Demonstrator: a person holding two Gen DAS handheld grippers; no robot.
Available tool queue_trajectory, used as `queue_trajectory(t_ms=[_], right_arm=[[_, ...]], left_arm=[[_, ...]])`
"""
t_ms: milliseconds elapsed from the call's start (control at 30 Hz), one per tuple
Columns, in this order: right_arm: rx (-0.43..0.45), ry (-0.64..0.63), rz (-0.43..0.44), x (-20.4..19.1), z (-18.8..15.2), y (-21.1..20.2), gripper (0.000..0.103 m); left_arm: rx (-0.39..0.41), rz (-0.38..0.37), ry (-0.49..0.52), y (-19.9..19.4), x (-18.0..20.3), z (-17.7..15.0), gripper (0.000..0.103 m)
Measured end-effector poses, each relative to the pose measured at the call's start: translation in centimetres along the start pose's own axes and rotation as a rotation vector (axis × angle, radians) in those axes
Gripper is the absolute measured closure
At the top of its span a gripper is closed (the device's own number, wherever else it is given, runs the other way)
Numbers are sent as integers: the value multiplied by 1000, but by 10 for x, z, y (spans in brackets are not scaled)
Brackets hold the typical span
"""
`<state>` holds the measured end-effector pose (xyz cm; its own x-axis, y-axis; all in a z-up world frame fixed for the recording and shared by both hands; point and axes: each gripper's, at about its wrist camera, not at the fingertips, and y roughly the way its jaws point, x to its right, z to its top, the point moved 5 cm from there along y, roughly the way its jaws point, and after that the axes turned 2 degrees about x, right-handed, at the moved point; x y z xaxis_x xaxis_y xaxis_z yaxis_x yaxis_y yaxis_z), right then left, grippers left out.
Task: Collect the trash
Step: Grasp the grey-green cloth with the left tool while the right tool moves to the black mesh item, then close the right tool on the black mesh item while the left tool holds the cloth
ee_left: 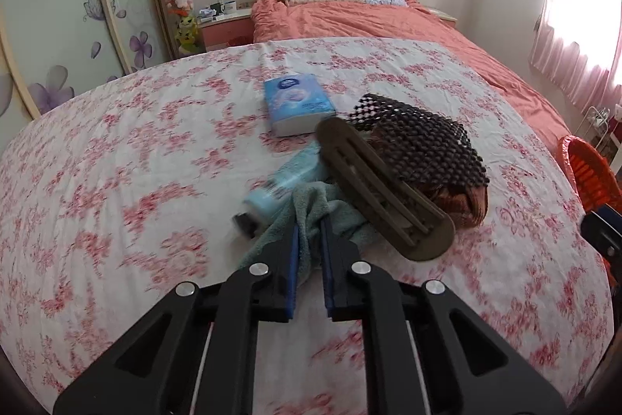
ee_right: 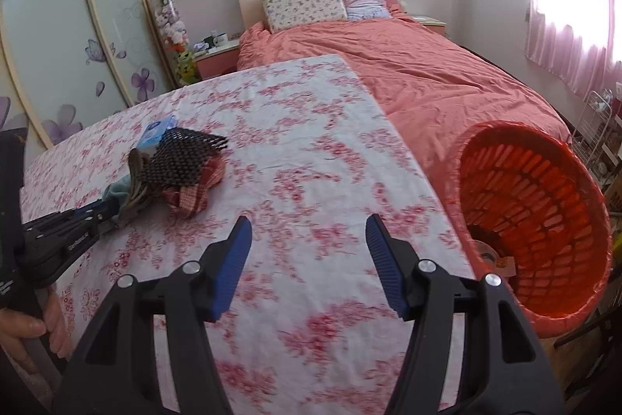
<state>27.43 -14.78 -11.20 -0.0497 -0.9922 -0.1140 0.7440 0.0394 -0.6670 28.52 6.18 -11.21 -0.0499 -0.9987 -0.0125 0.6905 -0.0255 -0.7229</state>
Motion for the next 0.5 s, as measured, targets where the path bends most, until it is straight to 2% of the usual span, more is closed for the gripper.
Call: queue_trajectory(t_ms=[133,300,500], right_arm=[[-6,-32,23,-21,2,7,43],[-13,-62,72,-54,7,21,43],[-24,-49,120,-86,23,43,51]], left_arm=[[13,11,-43,-17,-34,-7,93],[42,78,-97,-35,-85,-10,93],[-4,166,-142,-16,-132,-13,92]])
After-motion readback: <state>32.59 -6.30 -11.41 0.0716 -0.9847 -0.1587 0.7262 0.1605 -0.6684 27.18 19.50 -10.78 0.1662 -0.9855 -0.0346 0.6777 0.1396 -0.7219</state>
